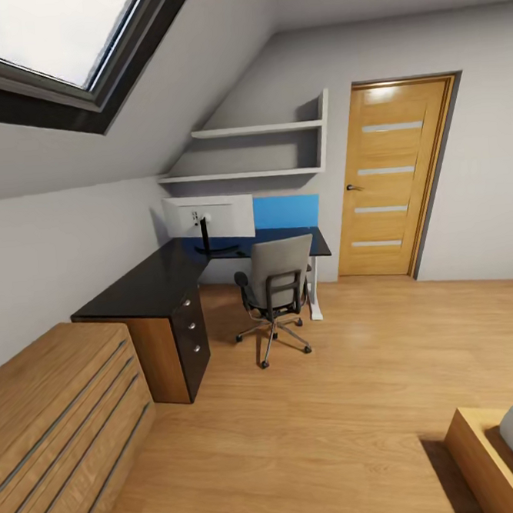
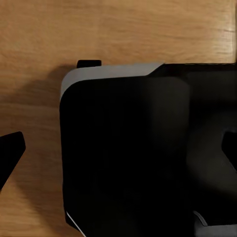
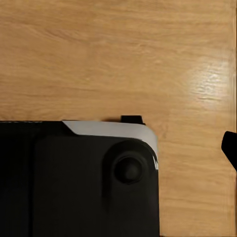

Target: In the bedroom, organize the workspace by keeping the computer under the desk, ensuring the monitor is on the desk, placing the keyboard on the desk next to the monitor, placing the mouse on the desk next to the keyboard, moving the folder from the swivel chair onto the desk next to the mouse, stacking the notebook on top of the folder with the pen on top of the notebook, and positioning the swivel chair next to the desk.

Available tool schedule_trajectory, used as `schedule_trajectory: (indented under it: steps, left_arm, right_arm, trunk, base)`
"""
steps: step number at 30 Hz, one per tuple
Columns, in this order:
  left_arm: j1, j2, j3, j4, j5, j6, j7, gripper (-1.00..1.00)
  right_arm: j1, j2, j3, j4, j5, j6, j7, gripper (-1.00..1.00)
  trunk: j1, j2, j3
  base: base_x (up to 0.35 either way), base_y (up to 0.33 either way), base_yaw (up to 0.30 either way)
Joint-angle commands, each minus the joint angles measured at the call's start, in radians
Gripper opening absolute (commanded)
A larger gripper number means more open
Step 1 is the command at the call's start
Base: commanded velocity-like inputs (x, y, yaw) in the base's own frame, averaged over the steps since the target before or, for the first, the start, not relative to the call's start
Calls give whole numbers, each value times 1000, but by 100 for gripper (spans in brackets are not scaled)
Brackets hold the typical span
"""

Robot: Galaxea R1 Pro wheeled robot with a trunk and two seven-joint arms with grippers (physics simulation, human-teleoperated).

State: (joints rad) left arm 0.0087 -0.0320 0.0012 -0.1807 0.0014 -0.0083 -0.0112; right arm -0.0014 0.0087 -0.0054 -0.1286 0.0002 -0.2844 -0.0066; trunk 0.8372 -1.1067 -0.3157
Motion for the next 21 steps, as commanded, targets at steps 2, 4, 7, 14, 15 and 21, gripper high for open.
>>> schedule_trajectory:
  steps: [2, 4, 7, 14, 15, 21]
  left_arm:
    - [1, 1, 0, -13, 0, 0, -2, 100]
    - [1, 0, 0, -24, 0, 0, -3, 100]
    - [1, 0, 0, -44, 0, 1, 0, 100]
    - [1, 5, 0, -280, 0, 0, 8, 100]
    - [0, 5, 0, -308, 6, -1, 8, 100]
    - [-1, 2, 3, -311, 21, -81, 8, 100]
  right_arm:
    - [0, -4, -1, -7, 0, -39, -1, 100]
    - [0, -6, -1, -41, 0, -94, -1, 100]
    - [-1, -8, -1, -84, -1, -162, -3, 100]
    - [-4, 51, -6, -271, -6, -200, -30, 100]
    - [-9, 81, -7, -300, -9, -201, -54, 100]
    - [-35, 106, -8, -323, -33, -203, -101, 100]
  trunk:
    - [-8, 14, 6]
    - [-15, 28, 12]
    - [-27, 49, 21]
    - [-54, 98, 43]
    - [-58, 105, 46]
    - [-81, 147, 65]
  base:
    - [0, 0, 0]
    - [0, 0, 0]
    - [0, 0, 0]
    - [0, 0, 0]
    - [0, 0, 0]
    - [0, 0, 0]
